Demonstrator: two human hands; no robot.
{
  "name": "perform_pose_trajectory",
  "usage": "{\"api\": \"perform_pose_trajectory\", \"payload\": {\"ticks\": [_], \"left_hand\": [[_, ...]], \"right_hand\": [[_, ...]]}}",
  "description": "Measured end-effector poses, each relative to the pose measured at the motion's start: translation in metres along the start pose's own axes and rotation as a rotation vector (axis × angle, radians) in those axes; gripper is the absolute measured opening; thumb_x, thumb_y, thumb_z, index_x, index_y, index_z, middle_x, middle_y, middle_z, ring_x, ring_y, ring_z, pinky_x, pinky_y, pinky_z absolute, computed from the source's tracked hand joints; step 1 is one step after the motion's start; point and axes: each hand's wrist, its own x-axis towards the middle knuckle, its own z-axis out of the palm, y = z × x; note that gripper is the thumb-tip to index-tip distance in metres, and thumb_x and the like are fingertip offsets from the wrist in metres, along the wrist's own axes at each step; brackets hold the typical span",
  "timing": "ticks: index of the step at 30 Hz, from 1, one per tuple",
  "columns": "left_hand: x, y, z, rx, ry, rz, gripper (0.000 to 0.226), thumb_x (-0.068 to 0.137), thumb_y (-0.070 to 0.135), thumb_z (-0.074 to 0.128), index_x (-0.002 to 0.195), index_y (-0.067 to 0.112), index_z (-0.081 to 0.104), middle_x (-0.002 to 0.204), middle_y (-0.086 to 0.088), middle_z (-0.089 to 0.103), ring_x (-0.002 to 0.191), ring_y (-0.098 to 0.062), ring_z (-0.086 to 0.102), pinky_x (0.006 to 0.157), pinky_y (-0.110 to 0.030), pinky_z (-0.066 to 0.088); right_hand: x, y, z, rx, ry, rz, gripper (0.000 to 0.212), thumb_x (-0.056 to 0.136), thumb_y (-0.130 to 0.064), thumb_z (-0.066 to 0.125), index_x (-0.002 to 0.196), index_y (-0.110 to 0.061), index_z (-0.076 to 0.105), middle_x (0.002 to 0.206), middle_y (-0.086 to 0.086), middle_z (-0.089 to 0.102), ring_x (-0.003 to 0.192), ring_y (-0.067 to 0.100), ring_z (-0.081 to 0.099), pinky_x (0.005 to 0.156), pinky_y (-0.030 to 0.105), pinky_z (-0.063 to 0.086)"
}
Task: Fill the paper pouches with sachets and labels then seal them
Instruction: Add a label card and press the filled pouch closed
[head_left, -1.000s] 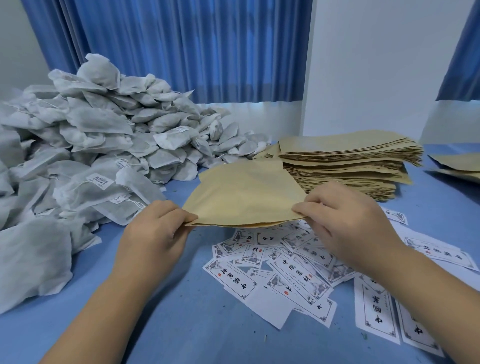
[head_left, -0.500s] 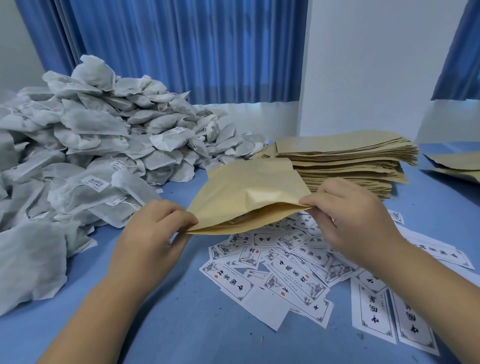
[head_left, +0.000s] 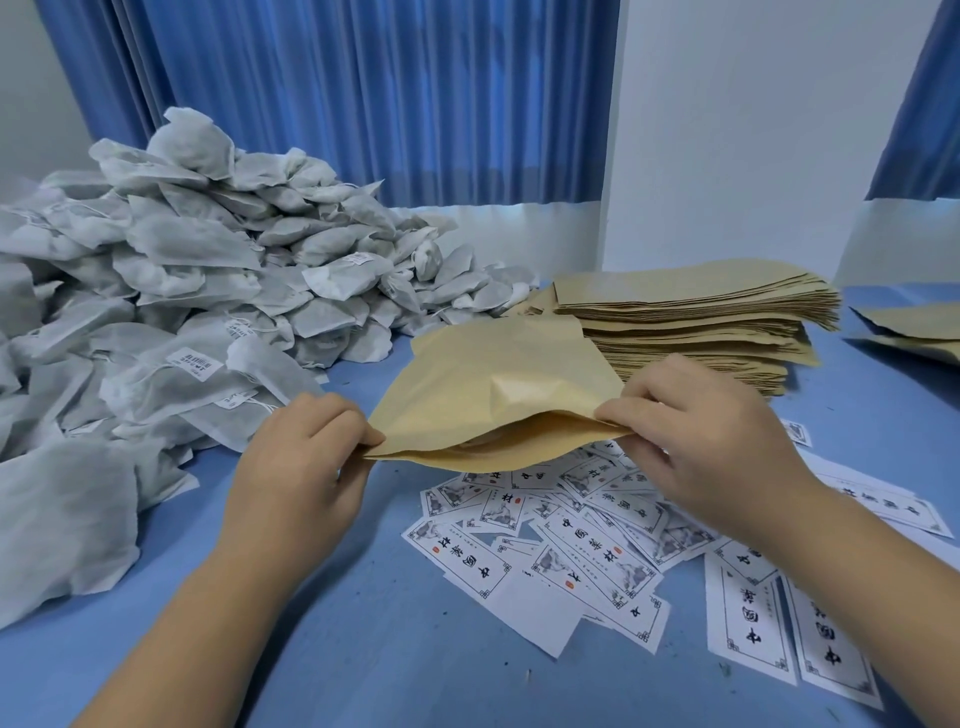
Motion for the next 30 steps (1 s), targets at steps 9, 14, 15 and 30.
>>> {"api": "perform_pose_trajectory", "payload": {"ticks": [9,14,15,30], "left_hand": [[0.006,0.013,0.004,0.05,-0.061,0.095,0.014,0.079,0.011,0.058,0.077,0.007,0.07,0.072,-0.004,0.062,0.062,-0.029,0.055,0.054,-0.041,0.043],[0.005,0.013,0.005,0.058,-0.012,0.086,0.009,0.076,0.004,0.062,0.068,0.002,0.068,0.061,-0.007,0.054,0.053,-0.029,0.049,0.047,-0.04,0.039],[0.004,0.012,0.005,0.058,-0.014,0.084,0.01,0.076,0.005,0.061,0.069,0.002,0.067,0.062,-0.007,0.053,0.054,-0.03,0.049,0.047,-0.041,0.039],[0.004,0.021,0.012,0.048,-0.023,0.107,0.015,0.078,0.01,0.062,0.063,0.009,0.064,0.062,-0.001,0.055,0.064,-0.022,0.037,0.05,-0.035,0.036]], "right_hand": [[0.001,0.0,0.0,0.025,0.037,0.034,0.01,0.073,0.001,0.066,0.08,-0.001,0.073,0.074,0.009,0.066,0.063,0.032,0.06,0.051,0.041,0.05],[0.002,-0.003,-0.001,0.003,-0.037,0.02,0.015,0.068,0.003,0.075,0.081,-0.004,0.071,0.079,0.009,0.065,0.069,0.032,0.06,0.061,0.041,0.05],[0.003,-0.004,0.0,-0.004,-0.045,0.015,0.017,0.067,0.001,0.077,0.082,-0.005,0.071,0.079,0.009,0.065,0.069,0.032,0.06,0.061,0.041,0.049],[0.009,-0.022,0.002,-0.053,-0.032,-0.013,0.021,0.06,0.01,0.075,0.074,-0.005,0.071,0.07,0.008,0.063,0.06,0.031,0.057,0.054,0.04,0.046]]}}
